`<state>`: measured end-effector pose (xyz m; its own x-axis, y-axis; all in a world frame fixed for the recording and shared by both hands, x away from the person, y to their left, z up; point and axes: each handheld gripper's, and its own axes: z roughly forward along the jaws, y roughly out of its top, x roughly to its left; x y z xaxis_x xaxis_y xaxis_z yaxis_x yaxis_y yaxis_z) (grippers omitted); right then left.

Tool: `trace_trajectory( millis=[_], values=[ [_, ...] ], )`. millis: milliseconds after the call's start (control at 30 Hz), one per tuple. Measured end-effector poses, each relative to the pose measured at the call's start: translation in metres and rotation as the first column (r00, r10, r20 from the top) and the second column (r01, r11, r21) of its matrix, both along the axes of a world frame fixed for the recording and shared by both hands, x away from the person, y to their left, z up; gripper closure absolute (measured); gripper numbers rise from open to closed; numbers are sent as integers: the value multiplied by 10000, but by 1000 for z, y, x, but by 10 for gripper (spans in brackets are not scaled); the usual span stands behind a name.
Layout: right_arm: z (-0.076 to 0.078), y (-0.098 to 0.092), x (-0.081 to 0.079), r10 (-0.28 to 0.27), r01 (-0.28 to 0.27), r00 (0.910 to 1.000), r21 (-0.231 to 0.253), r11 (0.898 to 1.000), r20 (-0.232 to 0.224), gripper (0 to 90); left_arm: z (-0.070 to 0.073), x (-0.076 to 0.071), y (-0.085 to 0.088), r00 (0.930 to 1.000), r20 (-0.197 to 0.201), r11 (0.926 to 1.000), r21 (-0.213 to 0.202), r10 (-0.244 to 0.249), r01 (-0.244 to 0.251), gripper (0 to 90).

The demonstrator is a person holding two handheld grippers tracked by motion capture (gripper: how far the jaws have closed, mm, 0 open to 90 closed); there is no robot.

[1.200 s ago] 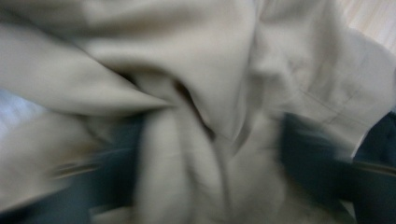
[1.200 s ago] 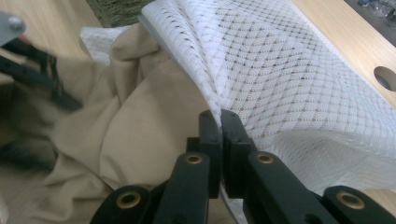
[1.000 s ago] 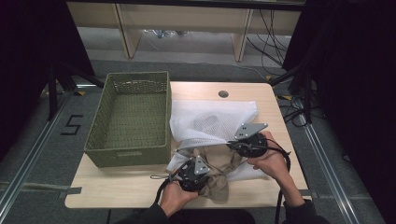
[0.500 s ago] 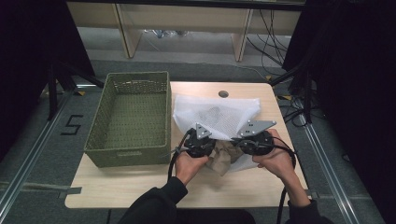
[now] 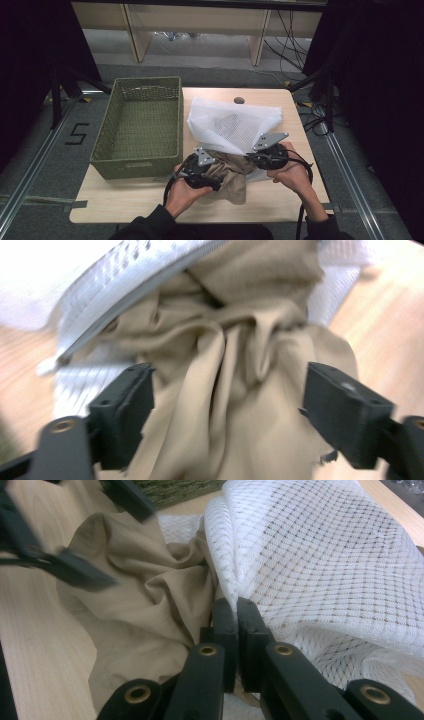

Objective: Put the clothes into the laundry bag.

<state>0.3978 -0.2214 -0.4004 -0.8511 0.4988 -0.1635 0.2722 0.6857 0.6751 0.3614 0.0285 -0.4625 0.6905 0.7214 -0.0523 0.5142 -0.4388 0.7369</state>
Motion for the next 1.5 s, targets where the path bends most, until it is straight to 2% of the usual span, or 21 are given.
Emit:
trace_trajectory(
  millis=[133, 167, 200, 267, 333, 367, 400, 467, 533, 567, 667, 733, 800, 833, 933, 1033, 1167, 1267, 1367, 1433, 1500],
  values=[
    [0, 1, -1, -2, 2, 10000, 22, 10000, -91, 896, -22, -11, 3, 9981, -595, 9986, 501, -141, 171, 161],
    [0, 2, -1, -19, 19, 9999, 22, 10000, -158, 896, -31, -10, 0, 9981, -608, 9975, 682, -124, 165, 162],
    [0, 3, -1, -99, 99, 9998, -13, 10000, -154, 896, -36, -9, -3, 9973, -728, 9978, 644, -128, 175, 161],
    [-1, 3, -2, 7, -7, 9999, -18, 10000, -163, 896, -43, -5, -11, 9964, -718, 9931, 1052, -442, 516, 177],
    [-2, 5, -2, 85, -86, 9998, -59, 9999, -159, 896, -44, -1, -21, 9932, -347, 9887, 976, -1111, 1140, 499],
    [-2, 5, -2, 147, -149, 9998, -103, 9998, -145, 896, -43, 2, -28, 9930, -477, 9912, 727, -1078, 1111, 556],
    [-2, 6, -2, 181, -183, 9997, -108, 9998, -170, 896, -42, 6, -32, 9927, -382, 9912, 617, -1148, 1170, 681],
    [-2, 6, -3, 114, -115, 9997, -70, 9999, -211, 896, -36, 14, -42, 9926, -395, 9933, 59, -1150, 1153, 798],
    [1, 5, -4, 378, -381, 9990, -115, 9992, -230, 896, -27, 20, -48, 9963, -146, 9957, -403, -843, 836, 843],
    [2, 5, -5, 239, -241, 9994, -89, 9997, -246, 896, -21, 26, -51, 9969, -9, 9949, -631, -786, 784, 849],
    [4, 5, -6, 291, -290, 9995, 66, 9996, -115, 896, -6, 44, -53, 9978, 666, 9947, -1027, -20, 88, 851],
    [3, 5, -7, 194, -193, 9995, 58, 9998, -243, 896, -6, 55, -53, 9973, 531, 9851, -1669, 505, -410, 846],
    [-1, 5, -5, 180, -180, 9991, -8, 9998, -388, 896, -12, 57, -54, 9983, 307, 9849, -1678, 489, -431, 823],
    [-6, 5, -3, 288, -292, 9987, -77, 9995, -413, 897, -15, 57, -55, 9980, 362, 9859, -1613, 512, -448, 812],
    [-18, 7, -2, 167, -183, 9950, -150, 9997, -987, 897, -25, 56, -54, 9985, 242, 9864, -1582, 484, -440, 773],
    [-32, 5, 3, 83, -119, 9935, -311, 9994, -1139, 897, -29, 52, -49, 9992, 261, 9879, -1527, 305, -261, 678],
    [-37, 3, 5, 77, -104, 9906, -192, 9998, -1365, 896, -29, 41, -39, 9993, 250, 9932, -1133, 290, -259, 489],
    [-38, 3, 5, 9, -55, 9891, -306, 9995, -1474, 896, -24, 29, -32, 10000, -72, 9987, -501, 38, -42, 314],
    [-41, 4, 4, -35, -28, 9883, -409, 9992, -1527, 896, -17, 14, -18, 9999, -32, 9987, 487, -120, 122, 237],
    [-43, 5, 5, -16, -54, 9883, -459, 9989, -1525, 896, -18, 9, -14, 9998, -168, 9992, 390, 127, -120, 202],
    [-43, 6, 5, -82, 3, 9876, -504, 9987, -1568, 896, -21, 4, -10, 9993, -316, 9984, 544, 189, -171, 165]
  ],
)
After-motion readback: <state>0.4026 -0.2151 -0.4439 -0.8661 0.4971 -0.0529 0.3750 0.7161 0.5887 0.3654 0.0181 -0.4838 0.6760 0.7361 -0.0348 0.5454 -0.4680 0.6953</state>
